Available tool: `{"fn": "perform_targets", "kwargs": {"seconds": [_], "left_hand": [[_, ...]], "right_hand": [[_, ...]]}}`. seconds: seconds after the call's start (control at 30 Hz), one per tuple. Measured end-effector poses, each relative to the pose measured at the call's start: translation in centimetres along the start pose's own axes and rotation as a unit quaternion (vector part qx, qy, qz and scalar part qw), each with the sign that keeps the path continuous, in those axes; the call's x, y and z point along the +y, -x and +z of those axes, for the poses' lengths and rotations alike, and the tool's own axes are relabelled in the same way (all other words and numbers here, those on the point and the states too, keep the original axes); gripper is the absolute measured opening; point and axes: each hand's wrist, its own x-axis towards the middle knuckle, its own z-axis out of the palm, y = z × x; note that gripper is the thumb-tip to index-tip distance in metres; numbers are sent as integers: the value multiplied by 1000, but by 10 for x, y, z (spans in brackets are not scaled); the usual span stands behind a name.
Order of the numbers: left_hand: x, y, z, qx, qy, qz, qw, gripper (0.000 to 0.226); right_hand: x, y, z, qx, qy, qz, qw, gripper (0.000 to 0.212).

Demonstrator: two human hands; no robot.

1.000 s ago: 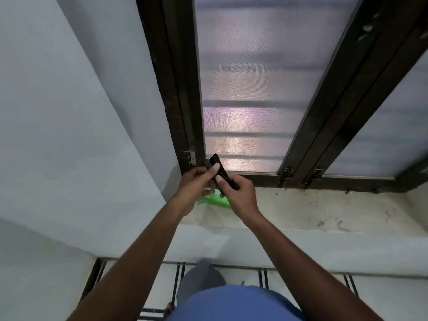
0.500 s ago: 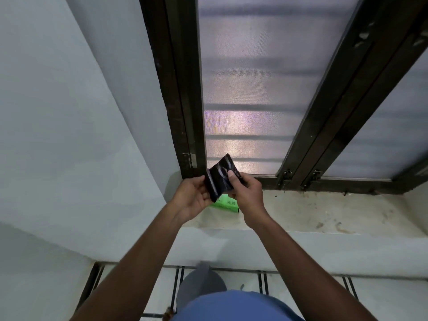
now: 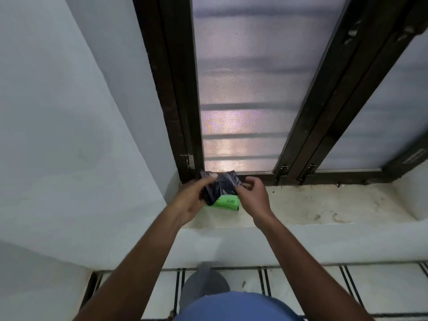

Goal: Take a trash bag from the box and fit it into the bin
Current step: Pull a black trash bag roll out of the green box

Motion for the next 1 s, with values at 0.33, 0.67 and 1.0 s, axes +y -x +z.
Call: {"fn": "perform_targets", "kwargs": {"seconds": [0.33,0.67,1.0], "left_hand": [[7,18,9,-39,-125,62,990,36],[20,23,-14,-52,-7,-21,998,34],[6,26,-1,-50,-172,47,983,75]], "right_hand": [[-55,9,3,-160,120,-136,970,61],[-58,-16,-9,-143,155,-192,959,83],[-77,-6,-12,-272,0,-143,952,75]]}}
